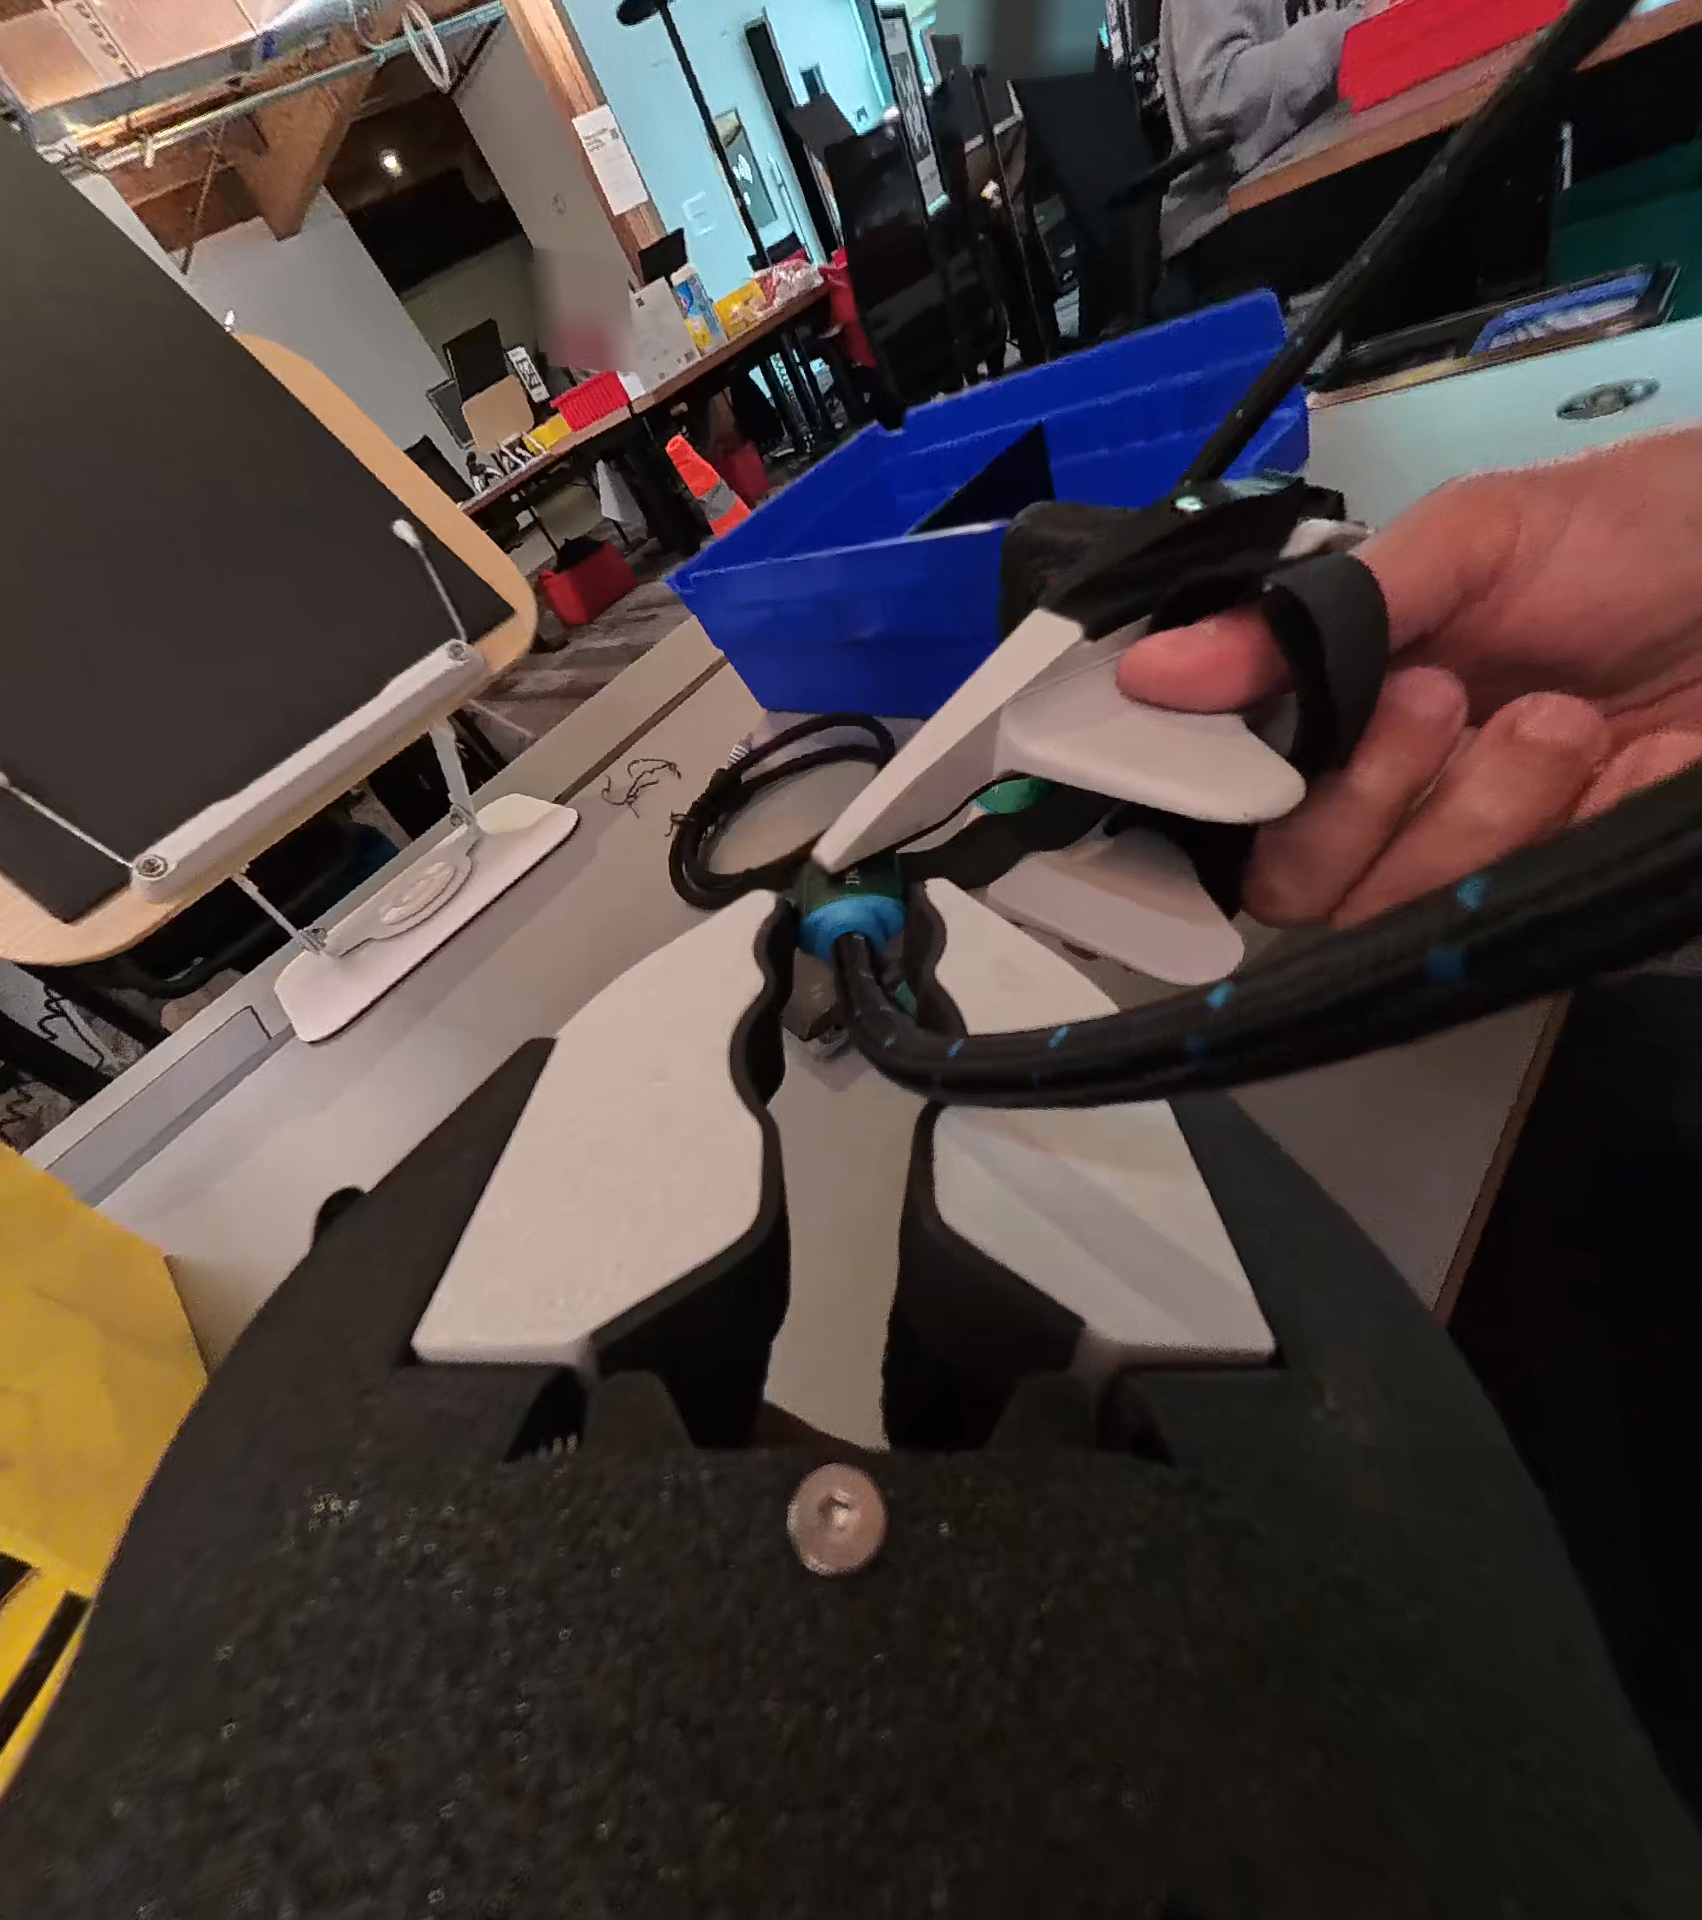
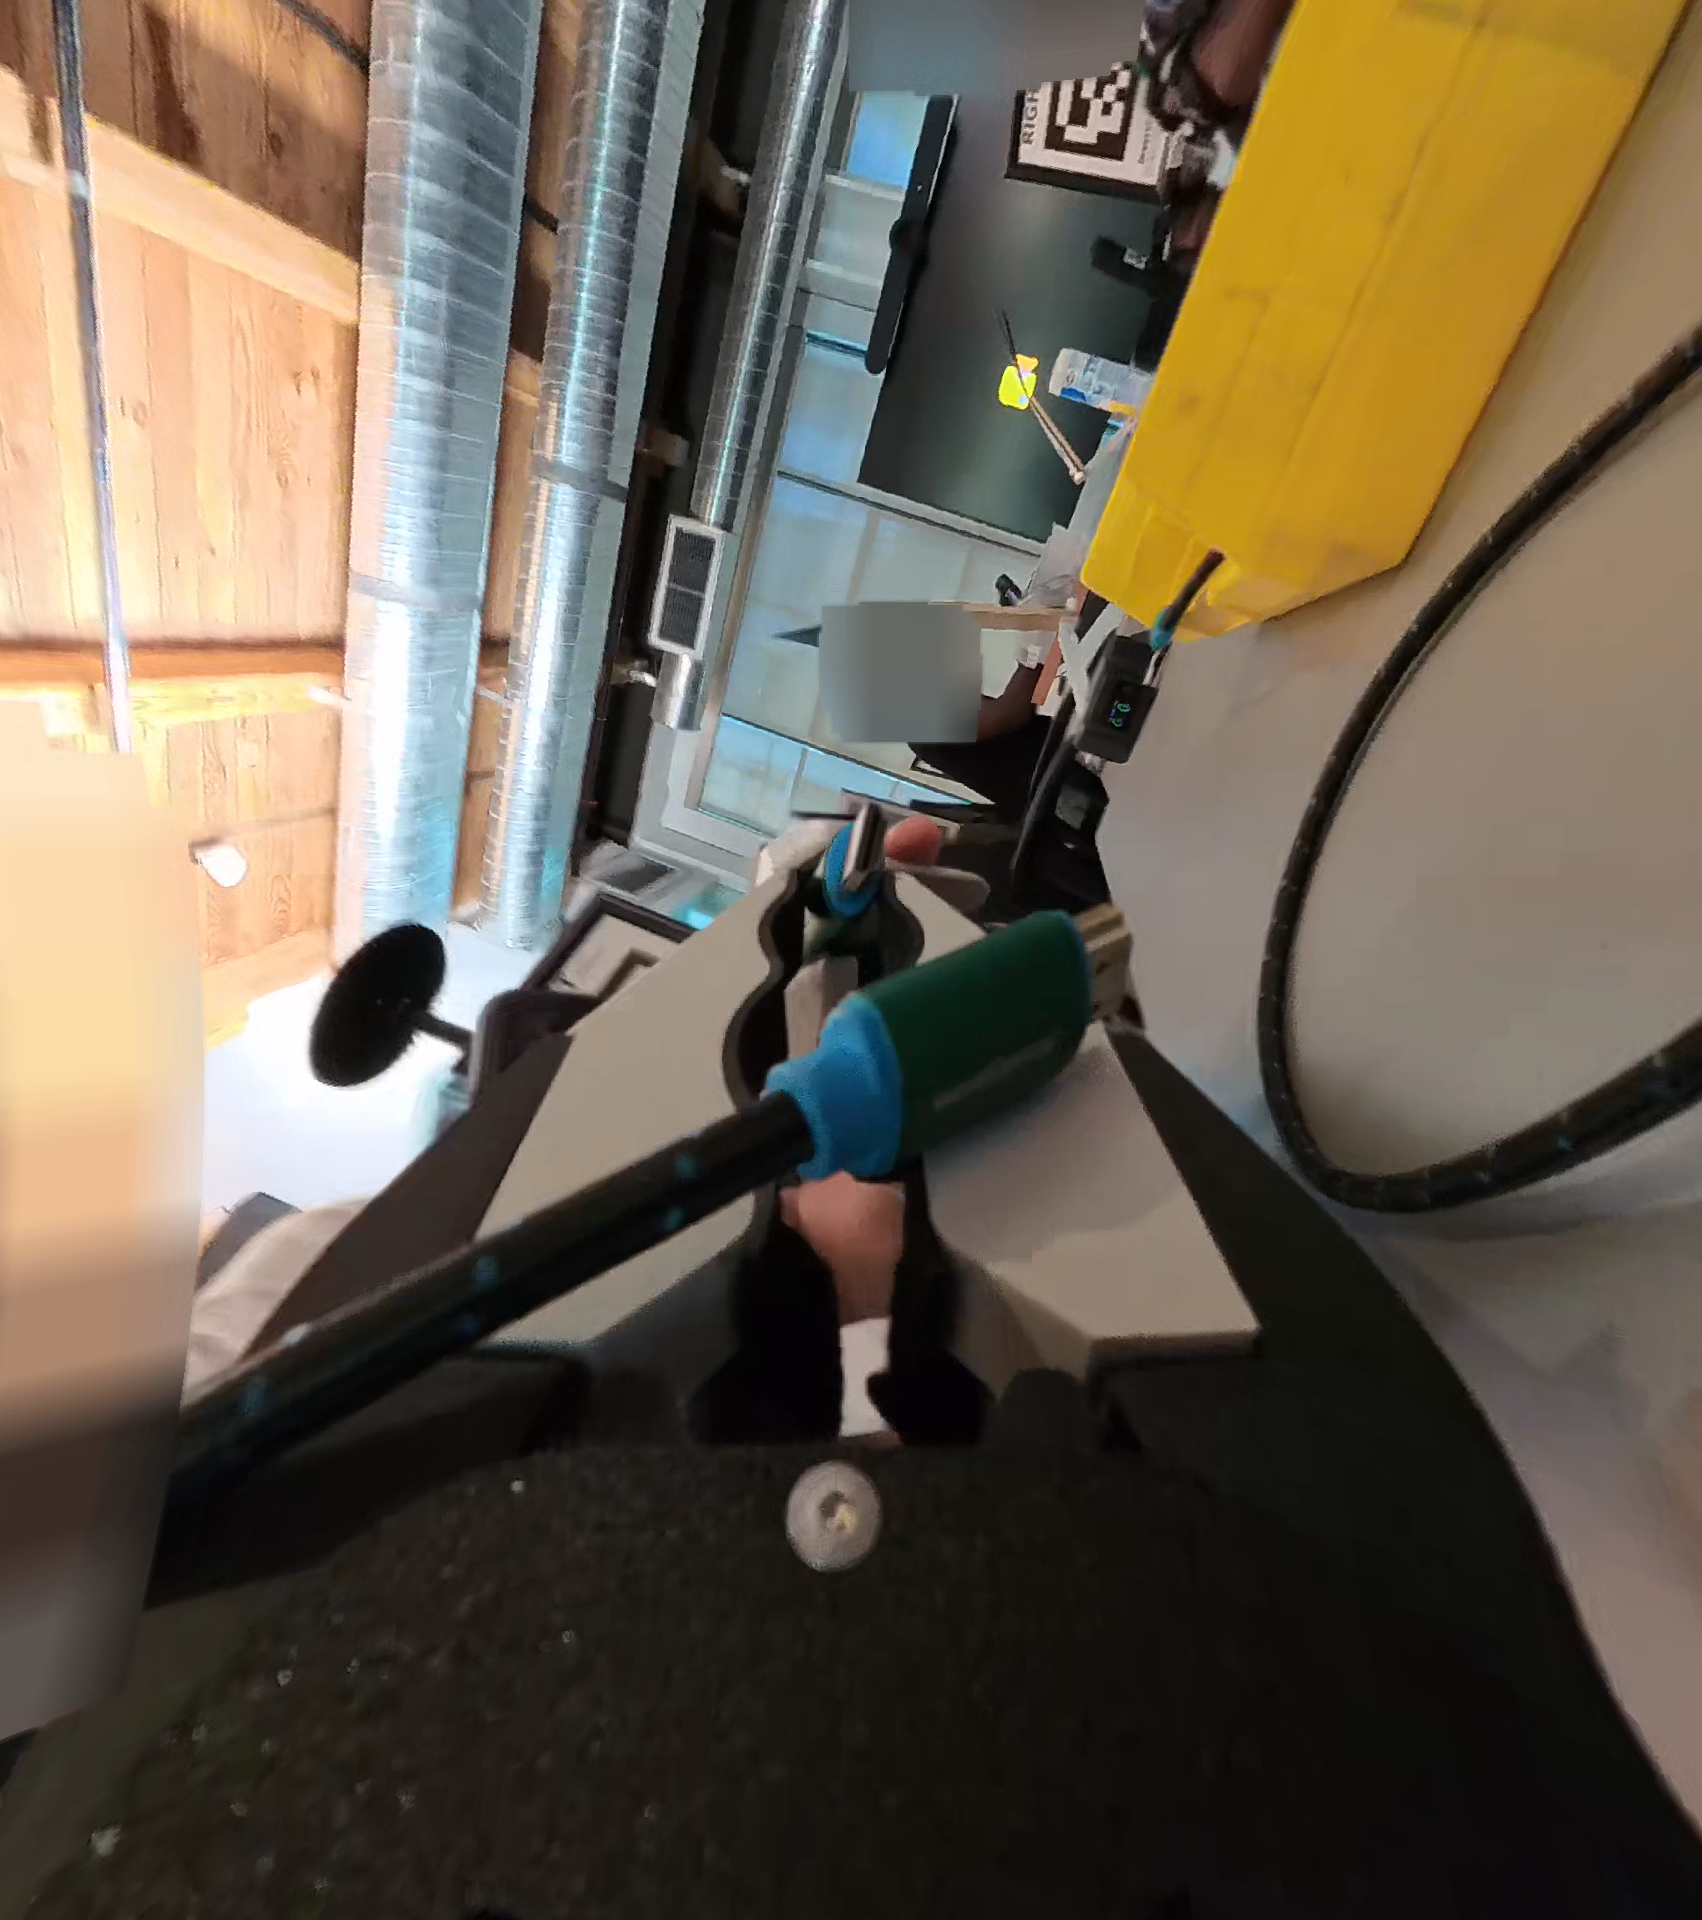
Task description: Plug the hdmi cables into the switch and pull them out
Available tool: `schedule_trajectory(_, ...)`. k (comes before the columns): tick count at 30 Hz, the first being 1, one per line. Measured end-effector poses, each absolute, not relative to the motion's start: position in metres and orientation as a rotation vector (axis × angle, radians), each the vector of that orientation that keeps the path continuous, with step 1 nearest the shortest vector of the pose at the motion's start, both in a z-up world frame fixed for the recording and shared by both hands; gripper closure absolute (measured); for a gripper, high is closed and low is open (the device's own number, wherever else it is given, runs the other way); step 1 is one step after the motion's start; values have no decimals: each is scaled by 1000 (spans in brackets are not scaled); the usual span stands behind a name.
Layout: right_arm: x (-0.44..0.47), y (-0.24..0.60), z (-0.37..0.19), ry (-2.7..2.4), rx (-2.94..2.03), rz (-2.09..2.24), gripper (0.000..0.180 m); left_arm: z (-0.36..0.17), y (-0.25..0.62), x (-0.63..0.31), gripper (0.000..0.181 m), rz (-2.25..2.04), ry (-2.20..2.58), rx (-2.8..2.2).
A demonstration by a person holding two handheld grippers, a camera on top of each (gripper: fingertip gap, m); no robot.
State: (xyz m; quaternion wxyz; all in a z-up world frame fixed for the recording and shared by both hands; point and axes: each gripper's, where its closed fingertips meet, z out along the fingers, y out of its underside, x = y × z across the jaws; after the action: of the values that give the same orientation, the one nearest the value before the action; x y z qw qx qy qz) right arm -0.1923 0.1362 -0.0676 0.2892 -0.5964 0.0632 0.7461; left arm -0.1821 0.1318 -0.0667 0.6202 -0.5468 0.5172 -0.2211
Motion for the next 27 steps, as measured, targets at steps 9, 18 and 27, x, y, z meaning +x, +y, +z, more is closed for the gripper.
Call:
schedule_trajectory(9, -76, 171, -133, -530, -1996, 431, 125, -40, 174, -227, 161, -924, 824, -1413)
schedule_trajectory(18, -83, 186, -182, -669, -2179, 389, 101, -41, 178, -233, 161, -1055, 775, -1426)
schedule_trajectory(27, -77, 193, -188, -590, -2240, 398, 129, -45, 169, -227, 161, -1038, 844, -1412)
